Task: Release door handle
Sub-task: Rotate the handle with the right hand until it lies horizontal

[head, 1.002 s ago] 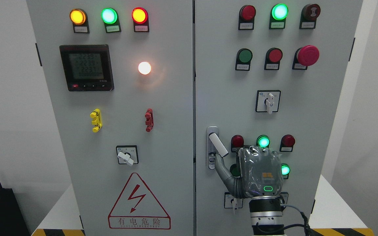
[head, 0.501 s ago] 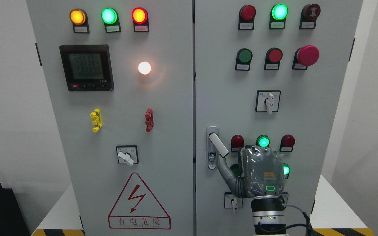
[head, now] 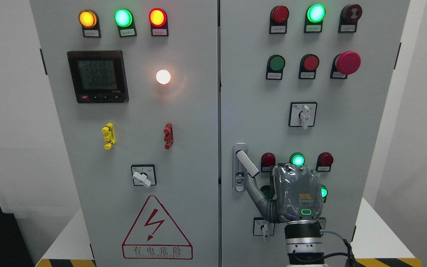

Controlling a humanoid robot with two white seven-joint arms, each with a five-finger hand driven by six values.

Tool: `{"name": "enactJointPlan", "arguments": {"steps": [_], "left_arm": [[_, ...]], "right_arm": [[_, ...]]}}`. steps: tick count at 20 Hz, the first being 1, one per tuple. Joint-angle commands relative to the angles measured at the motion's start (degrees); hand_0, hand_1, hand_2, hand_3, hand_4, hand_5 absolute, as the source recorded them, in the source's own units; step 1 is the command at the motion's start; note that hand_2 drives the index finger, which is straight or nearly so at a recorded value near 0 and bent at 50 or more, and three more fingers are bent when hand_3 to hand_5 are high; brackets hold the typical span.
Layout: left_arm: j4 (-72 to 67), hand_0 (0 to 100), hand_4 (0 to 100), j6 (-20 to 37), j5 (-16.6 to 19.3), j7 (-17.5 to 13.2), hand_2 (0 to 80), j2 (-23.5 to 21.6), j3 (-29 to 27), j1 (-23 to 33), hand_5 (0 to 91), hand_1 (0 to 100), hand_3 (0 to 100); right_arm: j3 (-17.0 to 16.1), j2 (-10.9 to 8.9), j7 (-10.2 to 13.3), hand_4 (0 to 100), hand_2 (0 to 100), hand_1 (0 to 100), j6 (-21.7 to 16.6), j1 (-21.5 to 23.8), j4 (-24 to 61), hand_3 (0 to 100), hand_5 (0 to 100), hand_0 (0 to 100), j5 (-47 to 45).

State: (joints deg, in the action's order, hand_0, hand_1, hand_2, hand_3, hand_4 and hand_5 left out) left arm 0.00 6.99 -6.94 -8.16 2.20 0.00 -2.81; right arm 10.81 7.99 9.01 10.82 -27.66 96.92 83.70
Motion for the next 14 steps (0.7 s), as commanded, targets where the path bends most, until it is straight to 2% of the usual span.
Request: {"name": "enactJointPlan", "arguments": {"steps": [1,14], "left_arm": [[-1.0,12,0,0.0,0.0,0.0,0.0,0.0,-0.6,0.0,0.0,39,0],[-1.0,12,0,0.0,0.0,0.0,0.0,0.0,-0.6,0.0,0.0,39,0]], "right_arm": [[-0.5,0.01,0.0,100,99,14,-0.1,-0.2,0.3,100,97,44,-0.1],[-0.5,-0.43,0.0,100,99,14,0.0,-0.3,0.4,100,97,44,-0.6]]}}
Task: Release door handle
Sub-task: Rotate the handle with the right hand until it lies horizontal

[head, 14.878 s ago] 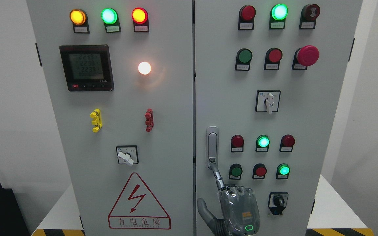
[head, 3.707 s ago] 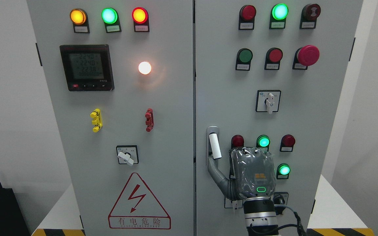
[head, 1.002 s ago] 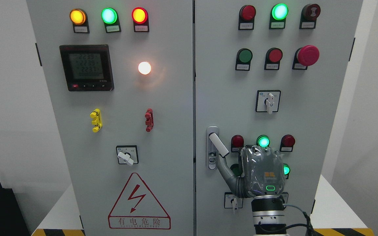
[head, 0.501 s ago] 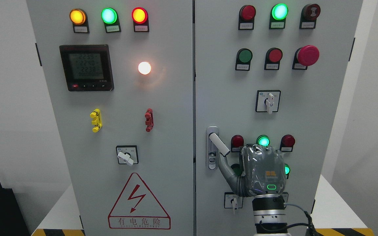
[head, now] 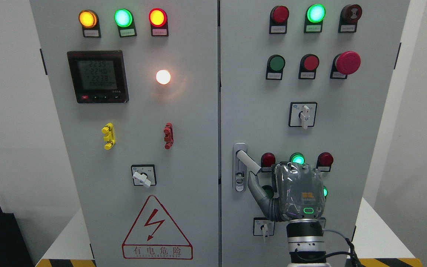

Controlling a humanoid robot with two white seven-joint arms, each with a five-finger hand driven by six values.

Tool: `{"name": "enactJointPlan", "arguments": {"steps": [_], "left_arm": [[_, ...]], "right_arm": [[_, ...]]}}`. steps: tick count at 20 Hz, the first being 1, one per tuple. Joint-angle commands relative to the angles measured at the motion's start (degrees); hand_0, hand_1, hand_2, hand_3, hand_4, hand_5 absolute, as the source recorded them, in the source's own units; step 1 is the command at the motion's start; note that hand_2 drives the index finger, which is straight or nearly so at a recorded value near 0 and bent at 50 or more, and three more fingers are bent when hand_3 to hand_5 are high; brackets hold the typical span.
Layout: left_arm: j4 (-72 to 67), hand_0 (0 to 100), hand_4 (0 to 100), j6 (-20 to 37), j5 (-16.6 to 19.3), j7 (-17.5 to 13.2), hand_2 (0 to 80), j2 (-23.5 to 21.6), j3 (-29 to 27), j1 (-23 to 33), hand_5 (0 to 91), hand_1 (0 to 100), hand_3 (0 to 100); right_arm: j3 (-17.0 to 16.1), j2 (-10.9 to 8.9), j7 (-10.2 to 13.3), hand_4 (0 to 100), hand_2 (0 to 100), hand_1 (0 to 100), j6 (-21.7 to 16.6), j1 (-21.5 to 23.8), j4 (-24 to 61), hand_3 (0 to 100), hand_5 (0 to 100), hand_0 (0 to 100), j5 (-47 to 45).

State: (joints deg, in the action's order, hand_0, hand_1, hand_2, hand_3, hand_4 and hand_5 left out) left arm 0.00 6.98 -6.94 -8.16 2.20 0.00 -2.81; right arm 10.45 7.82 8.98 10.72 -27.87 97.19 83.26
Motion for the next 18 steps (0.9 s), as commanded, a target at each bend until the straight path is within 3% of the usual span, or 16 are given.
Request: {"name": "enactJointPlan", "arguments": {"steps": [1,18], "left_arm": [[-1.0,12,0,0.0,0.0,0.0,0.0,0.0,-0.6,0.0,0.0,39,0],[-1.0,12,0,0.0,0.0,0.0,0.0,0.0,-0.6,0.0,0.0,39,0]], "right_arm": [[-0.2,-0.26,0.0,100,99,14,0.1,-0.1,0.1,100,97,44,-0.4],[-0.3,-0.52,0.0,100,99,15,0.3,-0.4,0.1,100,97,44,-1.1]]}}
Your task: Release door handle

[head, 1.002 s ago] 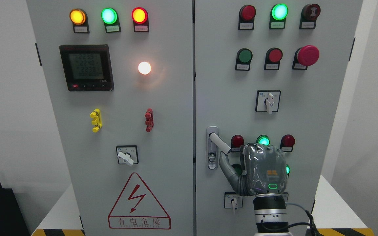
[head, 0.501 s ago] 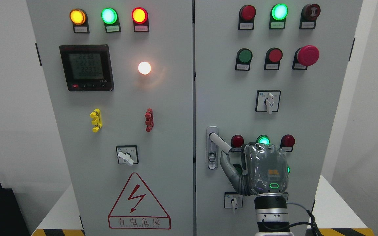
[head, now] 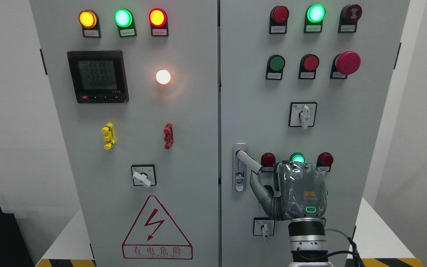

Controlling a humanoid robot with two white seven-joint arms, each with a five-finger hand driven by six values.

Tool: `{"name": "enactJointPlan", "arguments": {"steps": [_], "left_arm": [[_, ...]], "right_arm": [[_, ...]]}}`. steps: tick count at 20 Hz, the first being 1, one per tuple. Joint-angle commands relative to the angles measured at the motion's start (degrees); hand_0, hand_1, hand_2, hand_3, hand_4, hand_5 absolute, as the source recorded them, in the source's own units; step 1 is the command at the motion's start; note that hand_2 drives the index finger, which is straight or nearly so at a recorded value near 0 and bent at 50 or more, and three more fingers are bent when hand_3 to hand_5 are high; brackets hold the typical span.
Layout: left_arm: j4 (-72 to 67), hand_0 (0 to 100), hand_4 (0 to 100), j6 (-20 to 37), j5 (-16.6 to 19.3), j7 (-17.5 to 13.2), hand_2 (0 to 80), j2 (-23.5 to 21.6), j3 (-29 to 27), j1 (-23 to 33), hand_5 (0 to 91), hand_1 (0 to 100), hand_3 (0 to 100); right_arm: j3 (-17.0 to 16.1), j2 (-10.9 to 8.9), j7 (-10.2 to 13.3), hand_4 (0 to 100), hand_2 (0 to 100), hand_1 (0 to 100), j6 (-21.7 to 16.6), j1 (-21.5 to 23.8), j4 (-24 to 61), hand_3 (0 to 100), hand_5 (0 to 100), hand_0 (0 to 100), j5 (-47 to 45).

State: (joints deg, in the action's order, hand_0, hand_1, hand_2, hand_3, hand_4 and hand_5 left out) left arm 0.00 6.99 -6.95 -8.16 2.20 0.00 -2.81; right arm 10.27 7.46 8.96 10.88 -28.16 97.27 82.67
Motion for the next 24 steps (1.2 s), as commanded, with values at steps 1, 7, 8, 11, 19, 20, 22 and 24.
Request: {"name": "enactJointPlan", "arguments": {"steps": [1,7,8,11,19,20,22,24], "left_arm": [[-1.0,12,0,0.0,0.0,0.0,0.0,0.0,-0.6,0.0,0.0,39,0],[-1.0,12,0,0.0,0.0,0.0,0.0,0.0,-0.6,0.0,0.0,39,0],[-1.0,12,0,0.0,0.0,0.0,0.0,0.0,-0.6,0.0,0.0,39,0],[-1.0,12,0,0.0,0.0,0.0,0.0,0.0,-0.6,0.0,0.0,39,0],[-1.0,12,0,0.0,0.0,0.0,0.0,0.0,-0.6,0.0,0.0,39,0],[-1.0,12,0,0.0,0.0,0.0,0.0,0.0,-0.6,0.0,0.0,39,0],[-1.0,12,0,0.0,0.0,0.0,0.0,0.0,-0.6,0.0,0.0,39,0],[-1.0,12,0,0.0,0.0,0.0,0.0,0.0,-0.6,0.0,0.0,39,0]], "right_arm": [[-0.1,-0.16,0.0,100,98,15,0.1,-0.1,0.0,100,97,44,-0.6],[-0.2,-0.16,0.0,100,98,15,0.1,-0.2,0.0,100,97,44,-0.6],[-0.2,-0.16,0.0,100,98,15,0.1,-0.4,0.0,100,97,44,-0.6],[-0.2,-0.16,0.0,100,98,15,0.1,-0.8,0.0,100,97,44,-0.7],[-0.6,-0.16,-0.1,100,98,15,0.1,-1.3,0.0,100,97,45,-0.7],[-0.6,-0.16,-0.1,100,98,15,0.1,-1.3,0.0,100,97,45,-0.7],[-0.6,-0.16,0.0,100,98,15,0.1,-1.3,0.0,100,97,45,-0.7],[-0.6,-0.16,0.0,100,98,15,0.1,-1.3,0.0,100,97,45,-0.7]]}}
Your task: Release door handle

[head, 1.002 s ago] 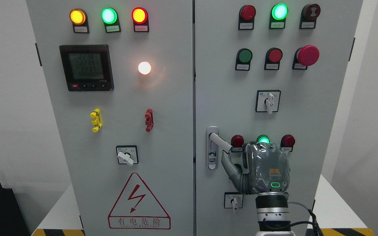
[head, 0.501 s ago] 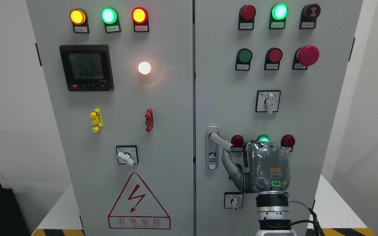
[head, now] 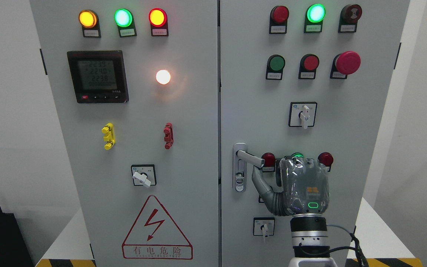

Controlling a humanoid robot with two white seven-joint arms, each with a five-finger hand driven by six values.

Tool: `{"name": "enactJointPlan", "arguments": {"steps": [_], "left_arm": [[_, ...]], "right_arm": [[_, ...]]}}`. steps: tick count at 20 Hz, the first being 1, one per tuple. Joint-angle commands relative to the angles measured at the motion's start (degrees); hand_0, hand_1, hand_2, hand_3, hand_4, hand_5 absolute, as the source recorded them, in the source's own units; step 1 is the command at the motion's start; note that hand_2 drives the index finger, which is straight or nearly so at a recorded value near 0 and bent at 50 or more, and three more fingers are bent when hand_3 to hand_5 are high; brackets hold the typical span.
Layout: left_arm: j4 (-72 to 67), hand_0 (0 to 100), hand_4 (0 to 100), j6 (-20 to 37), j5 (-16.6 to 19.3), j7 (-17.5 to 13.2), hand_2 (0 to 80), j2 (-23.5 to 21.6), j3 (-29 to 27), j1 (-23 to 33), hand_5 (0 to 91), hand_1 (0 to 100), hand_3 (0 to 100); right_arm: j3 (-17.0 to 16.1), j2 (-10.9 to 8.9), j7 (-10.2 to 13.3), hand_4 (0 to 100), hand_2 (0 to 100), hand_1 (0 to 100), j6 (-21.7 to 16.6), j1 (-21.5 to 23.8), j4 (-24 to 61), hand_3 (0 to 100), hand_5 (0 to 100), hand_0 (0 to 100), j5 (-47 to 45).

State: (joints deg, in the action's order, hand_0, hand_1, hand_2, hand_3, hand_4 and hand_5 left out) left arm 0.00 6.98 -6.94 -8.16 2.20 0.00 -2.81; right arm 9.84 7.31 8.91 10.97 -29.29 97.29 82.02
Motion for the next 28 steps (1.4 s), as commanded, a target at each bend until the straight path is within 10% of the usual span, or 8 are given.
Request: {"name": "enactJointPlan", "arguments": {"steps": [1,28], "left_arm": [[-1.0,12,0,0.0,0.0,0.0,0.0,0.0,-0.6,0.0,0.0,39,0],[-1.0,12,0,0.0,0.0,0.0,0.0,0.0,-0.6,0.0,0.0,39,0]], "right_arm": [[-0.2,-0.02,0.0,100,98,15,0.0,-0.2,0.0,100,97,45,0.0],[0.3,-0.11,0.5,100,98,15,-0.2,0.4,0.3,100,97,45,-0.6]]}}
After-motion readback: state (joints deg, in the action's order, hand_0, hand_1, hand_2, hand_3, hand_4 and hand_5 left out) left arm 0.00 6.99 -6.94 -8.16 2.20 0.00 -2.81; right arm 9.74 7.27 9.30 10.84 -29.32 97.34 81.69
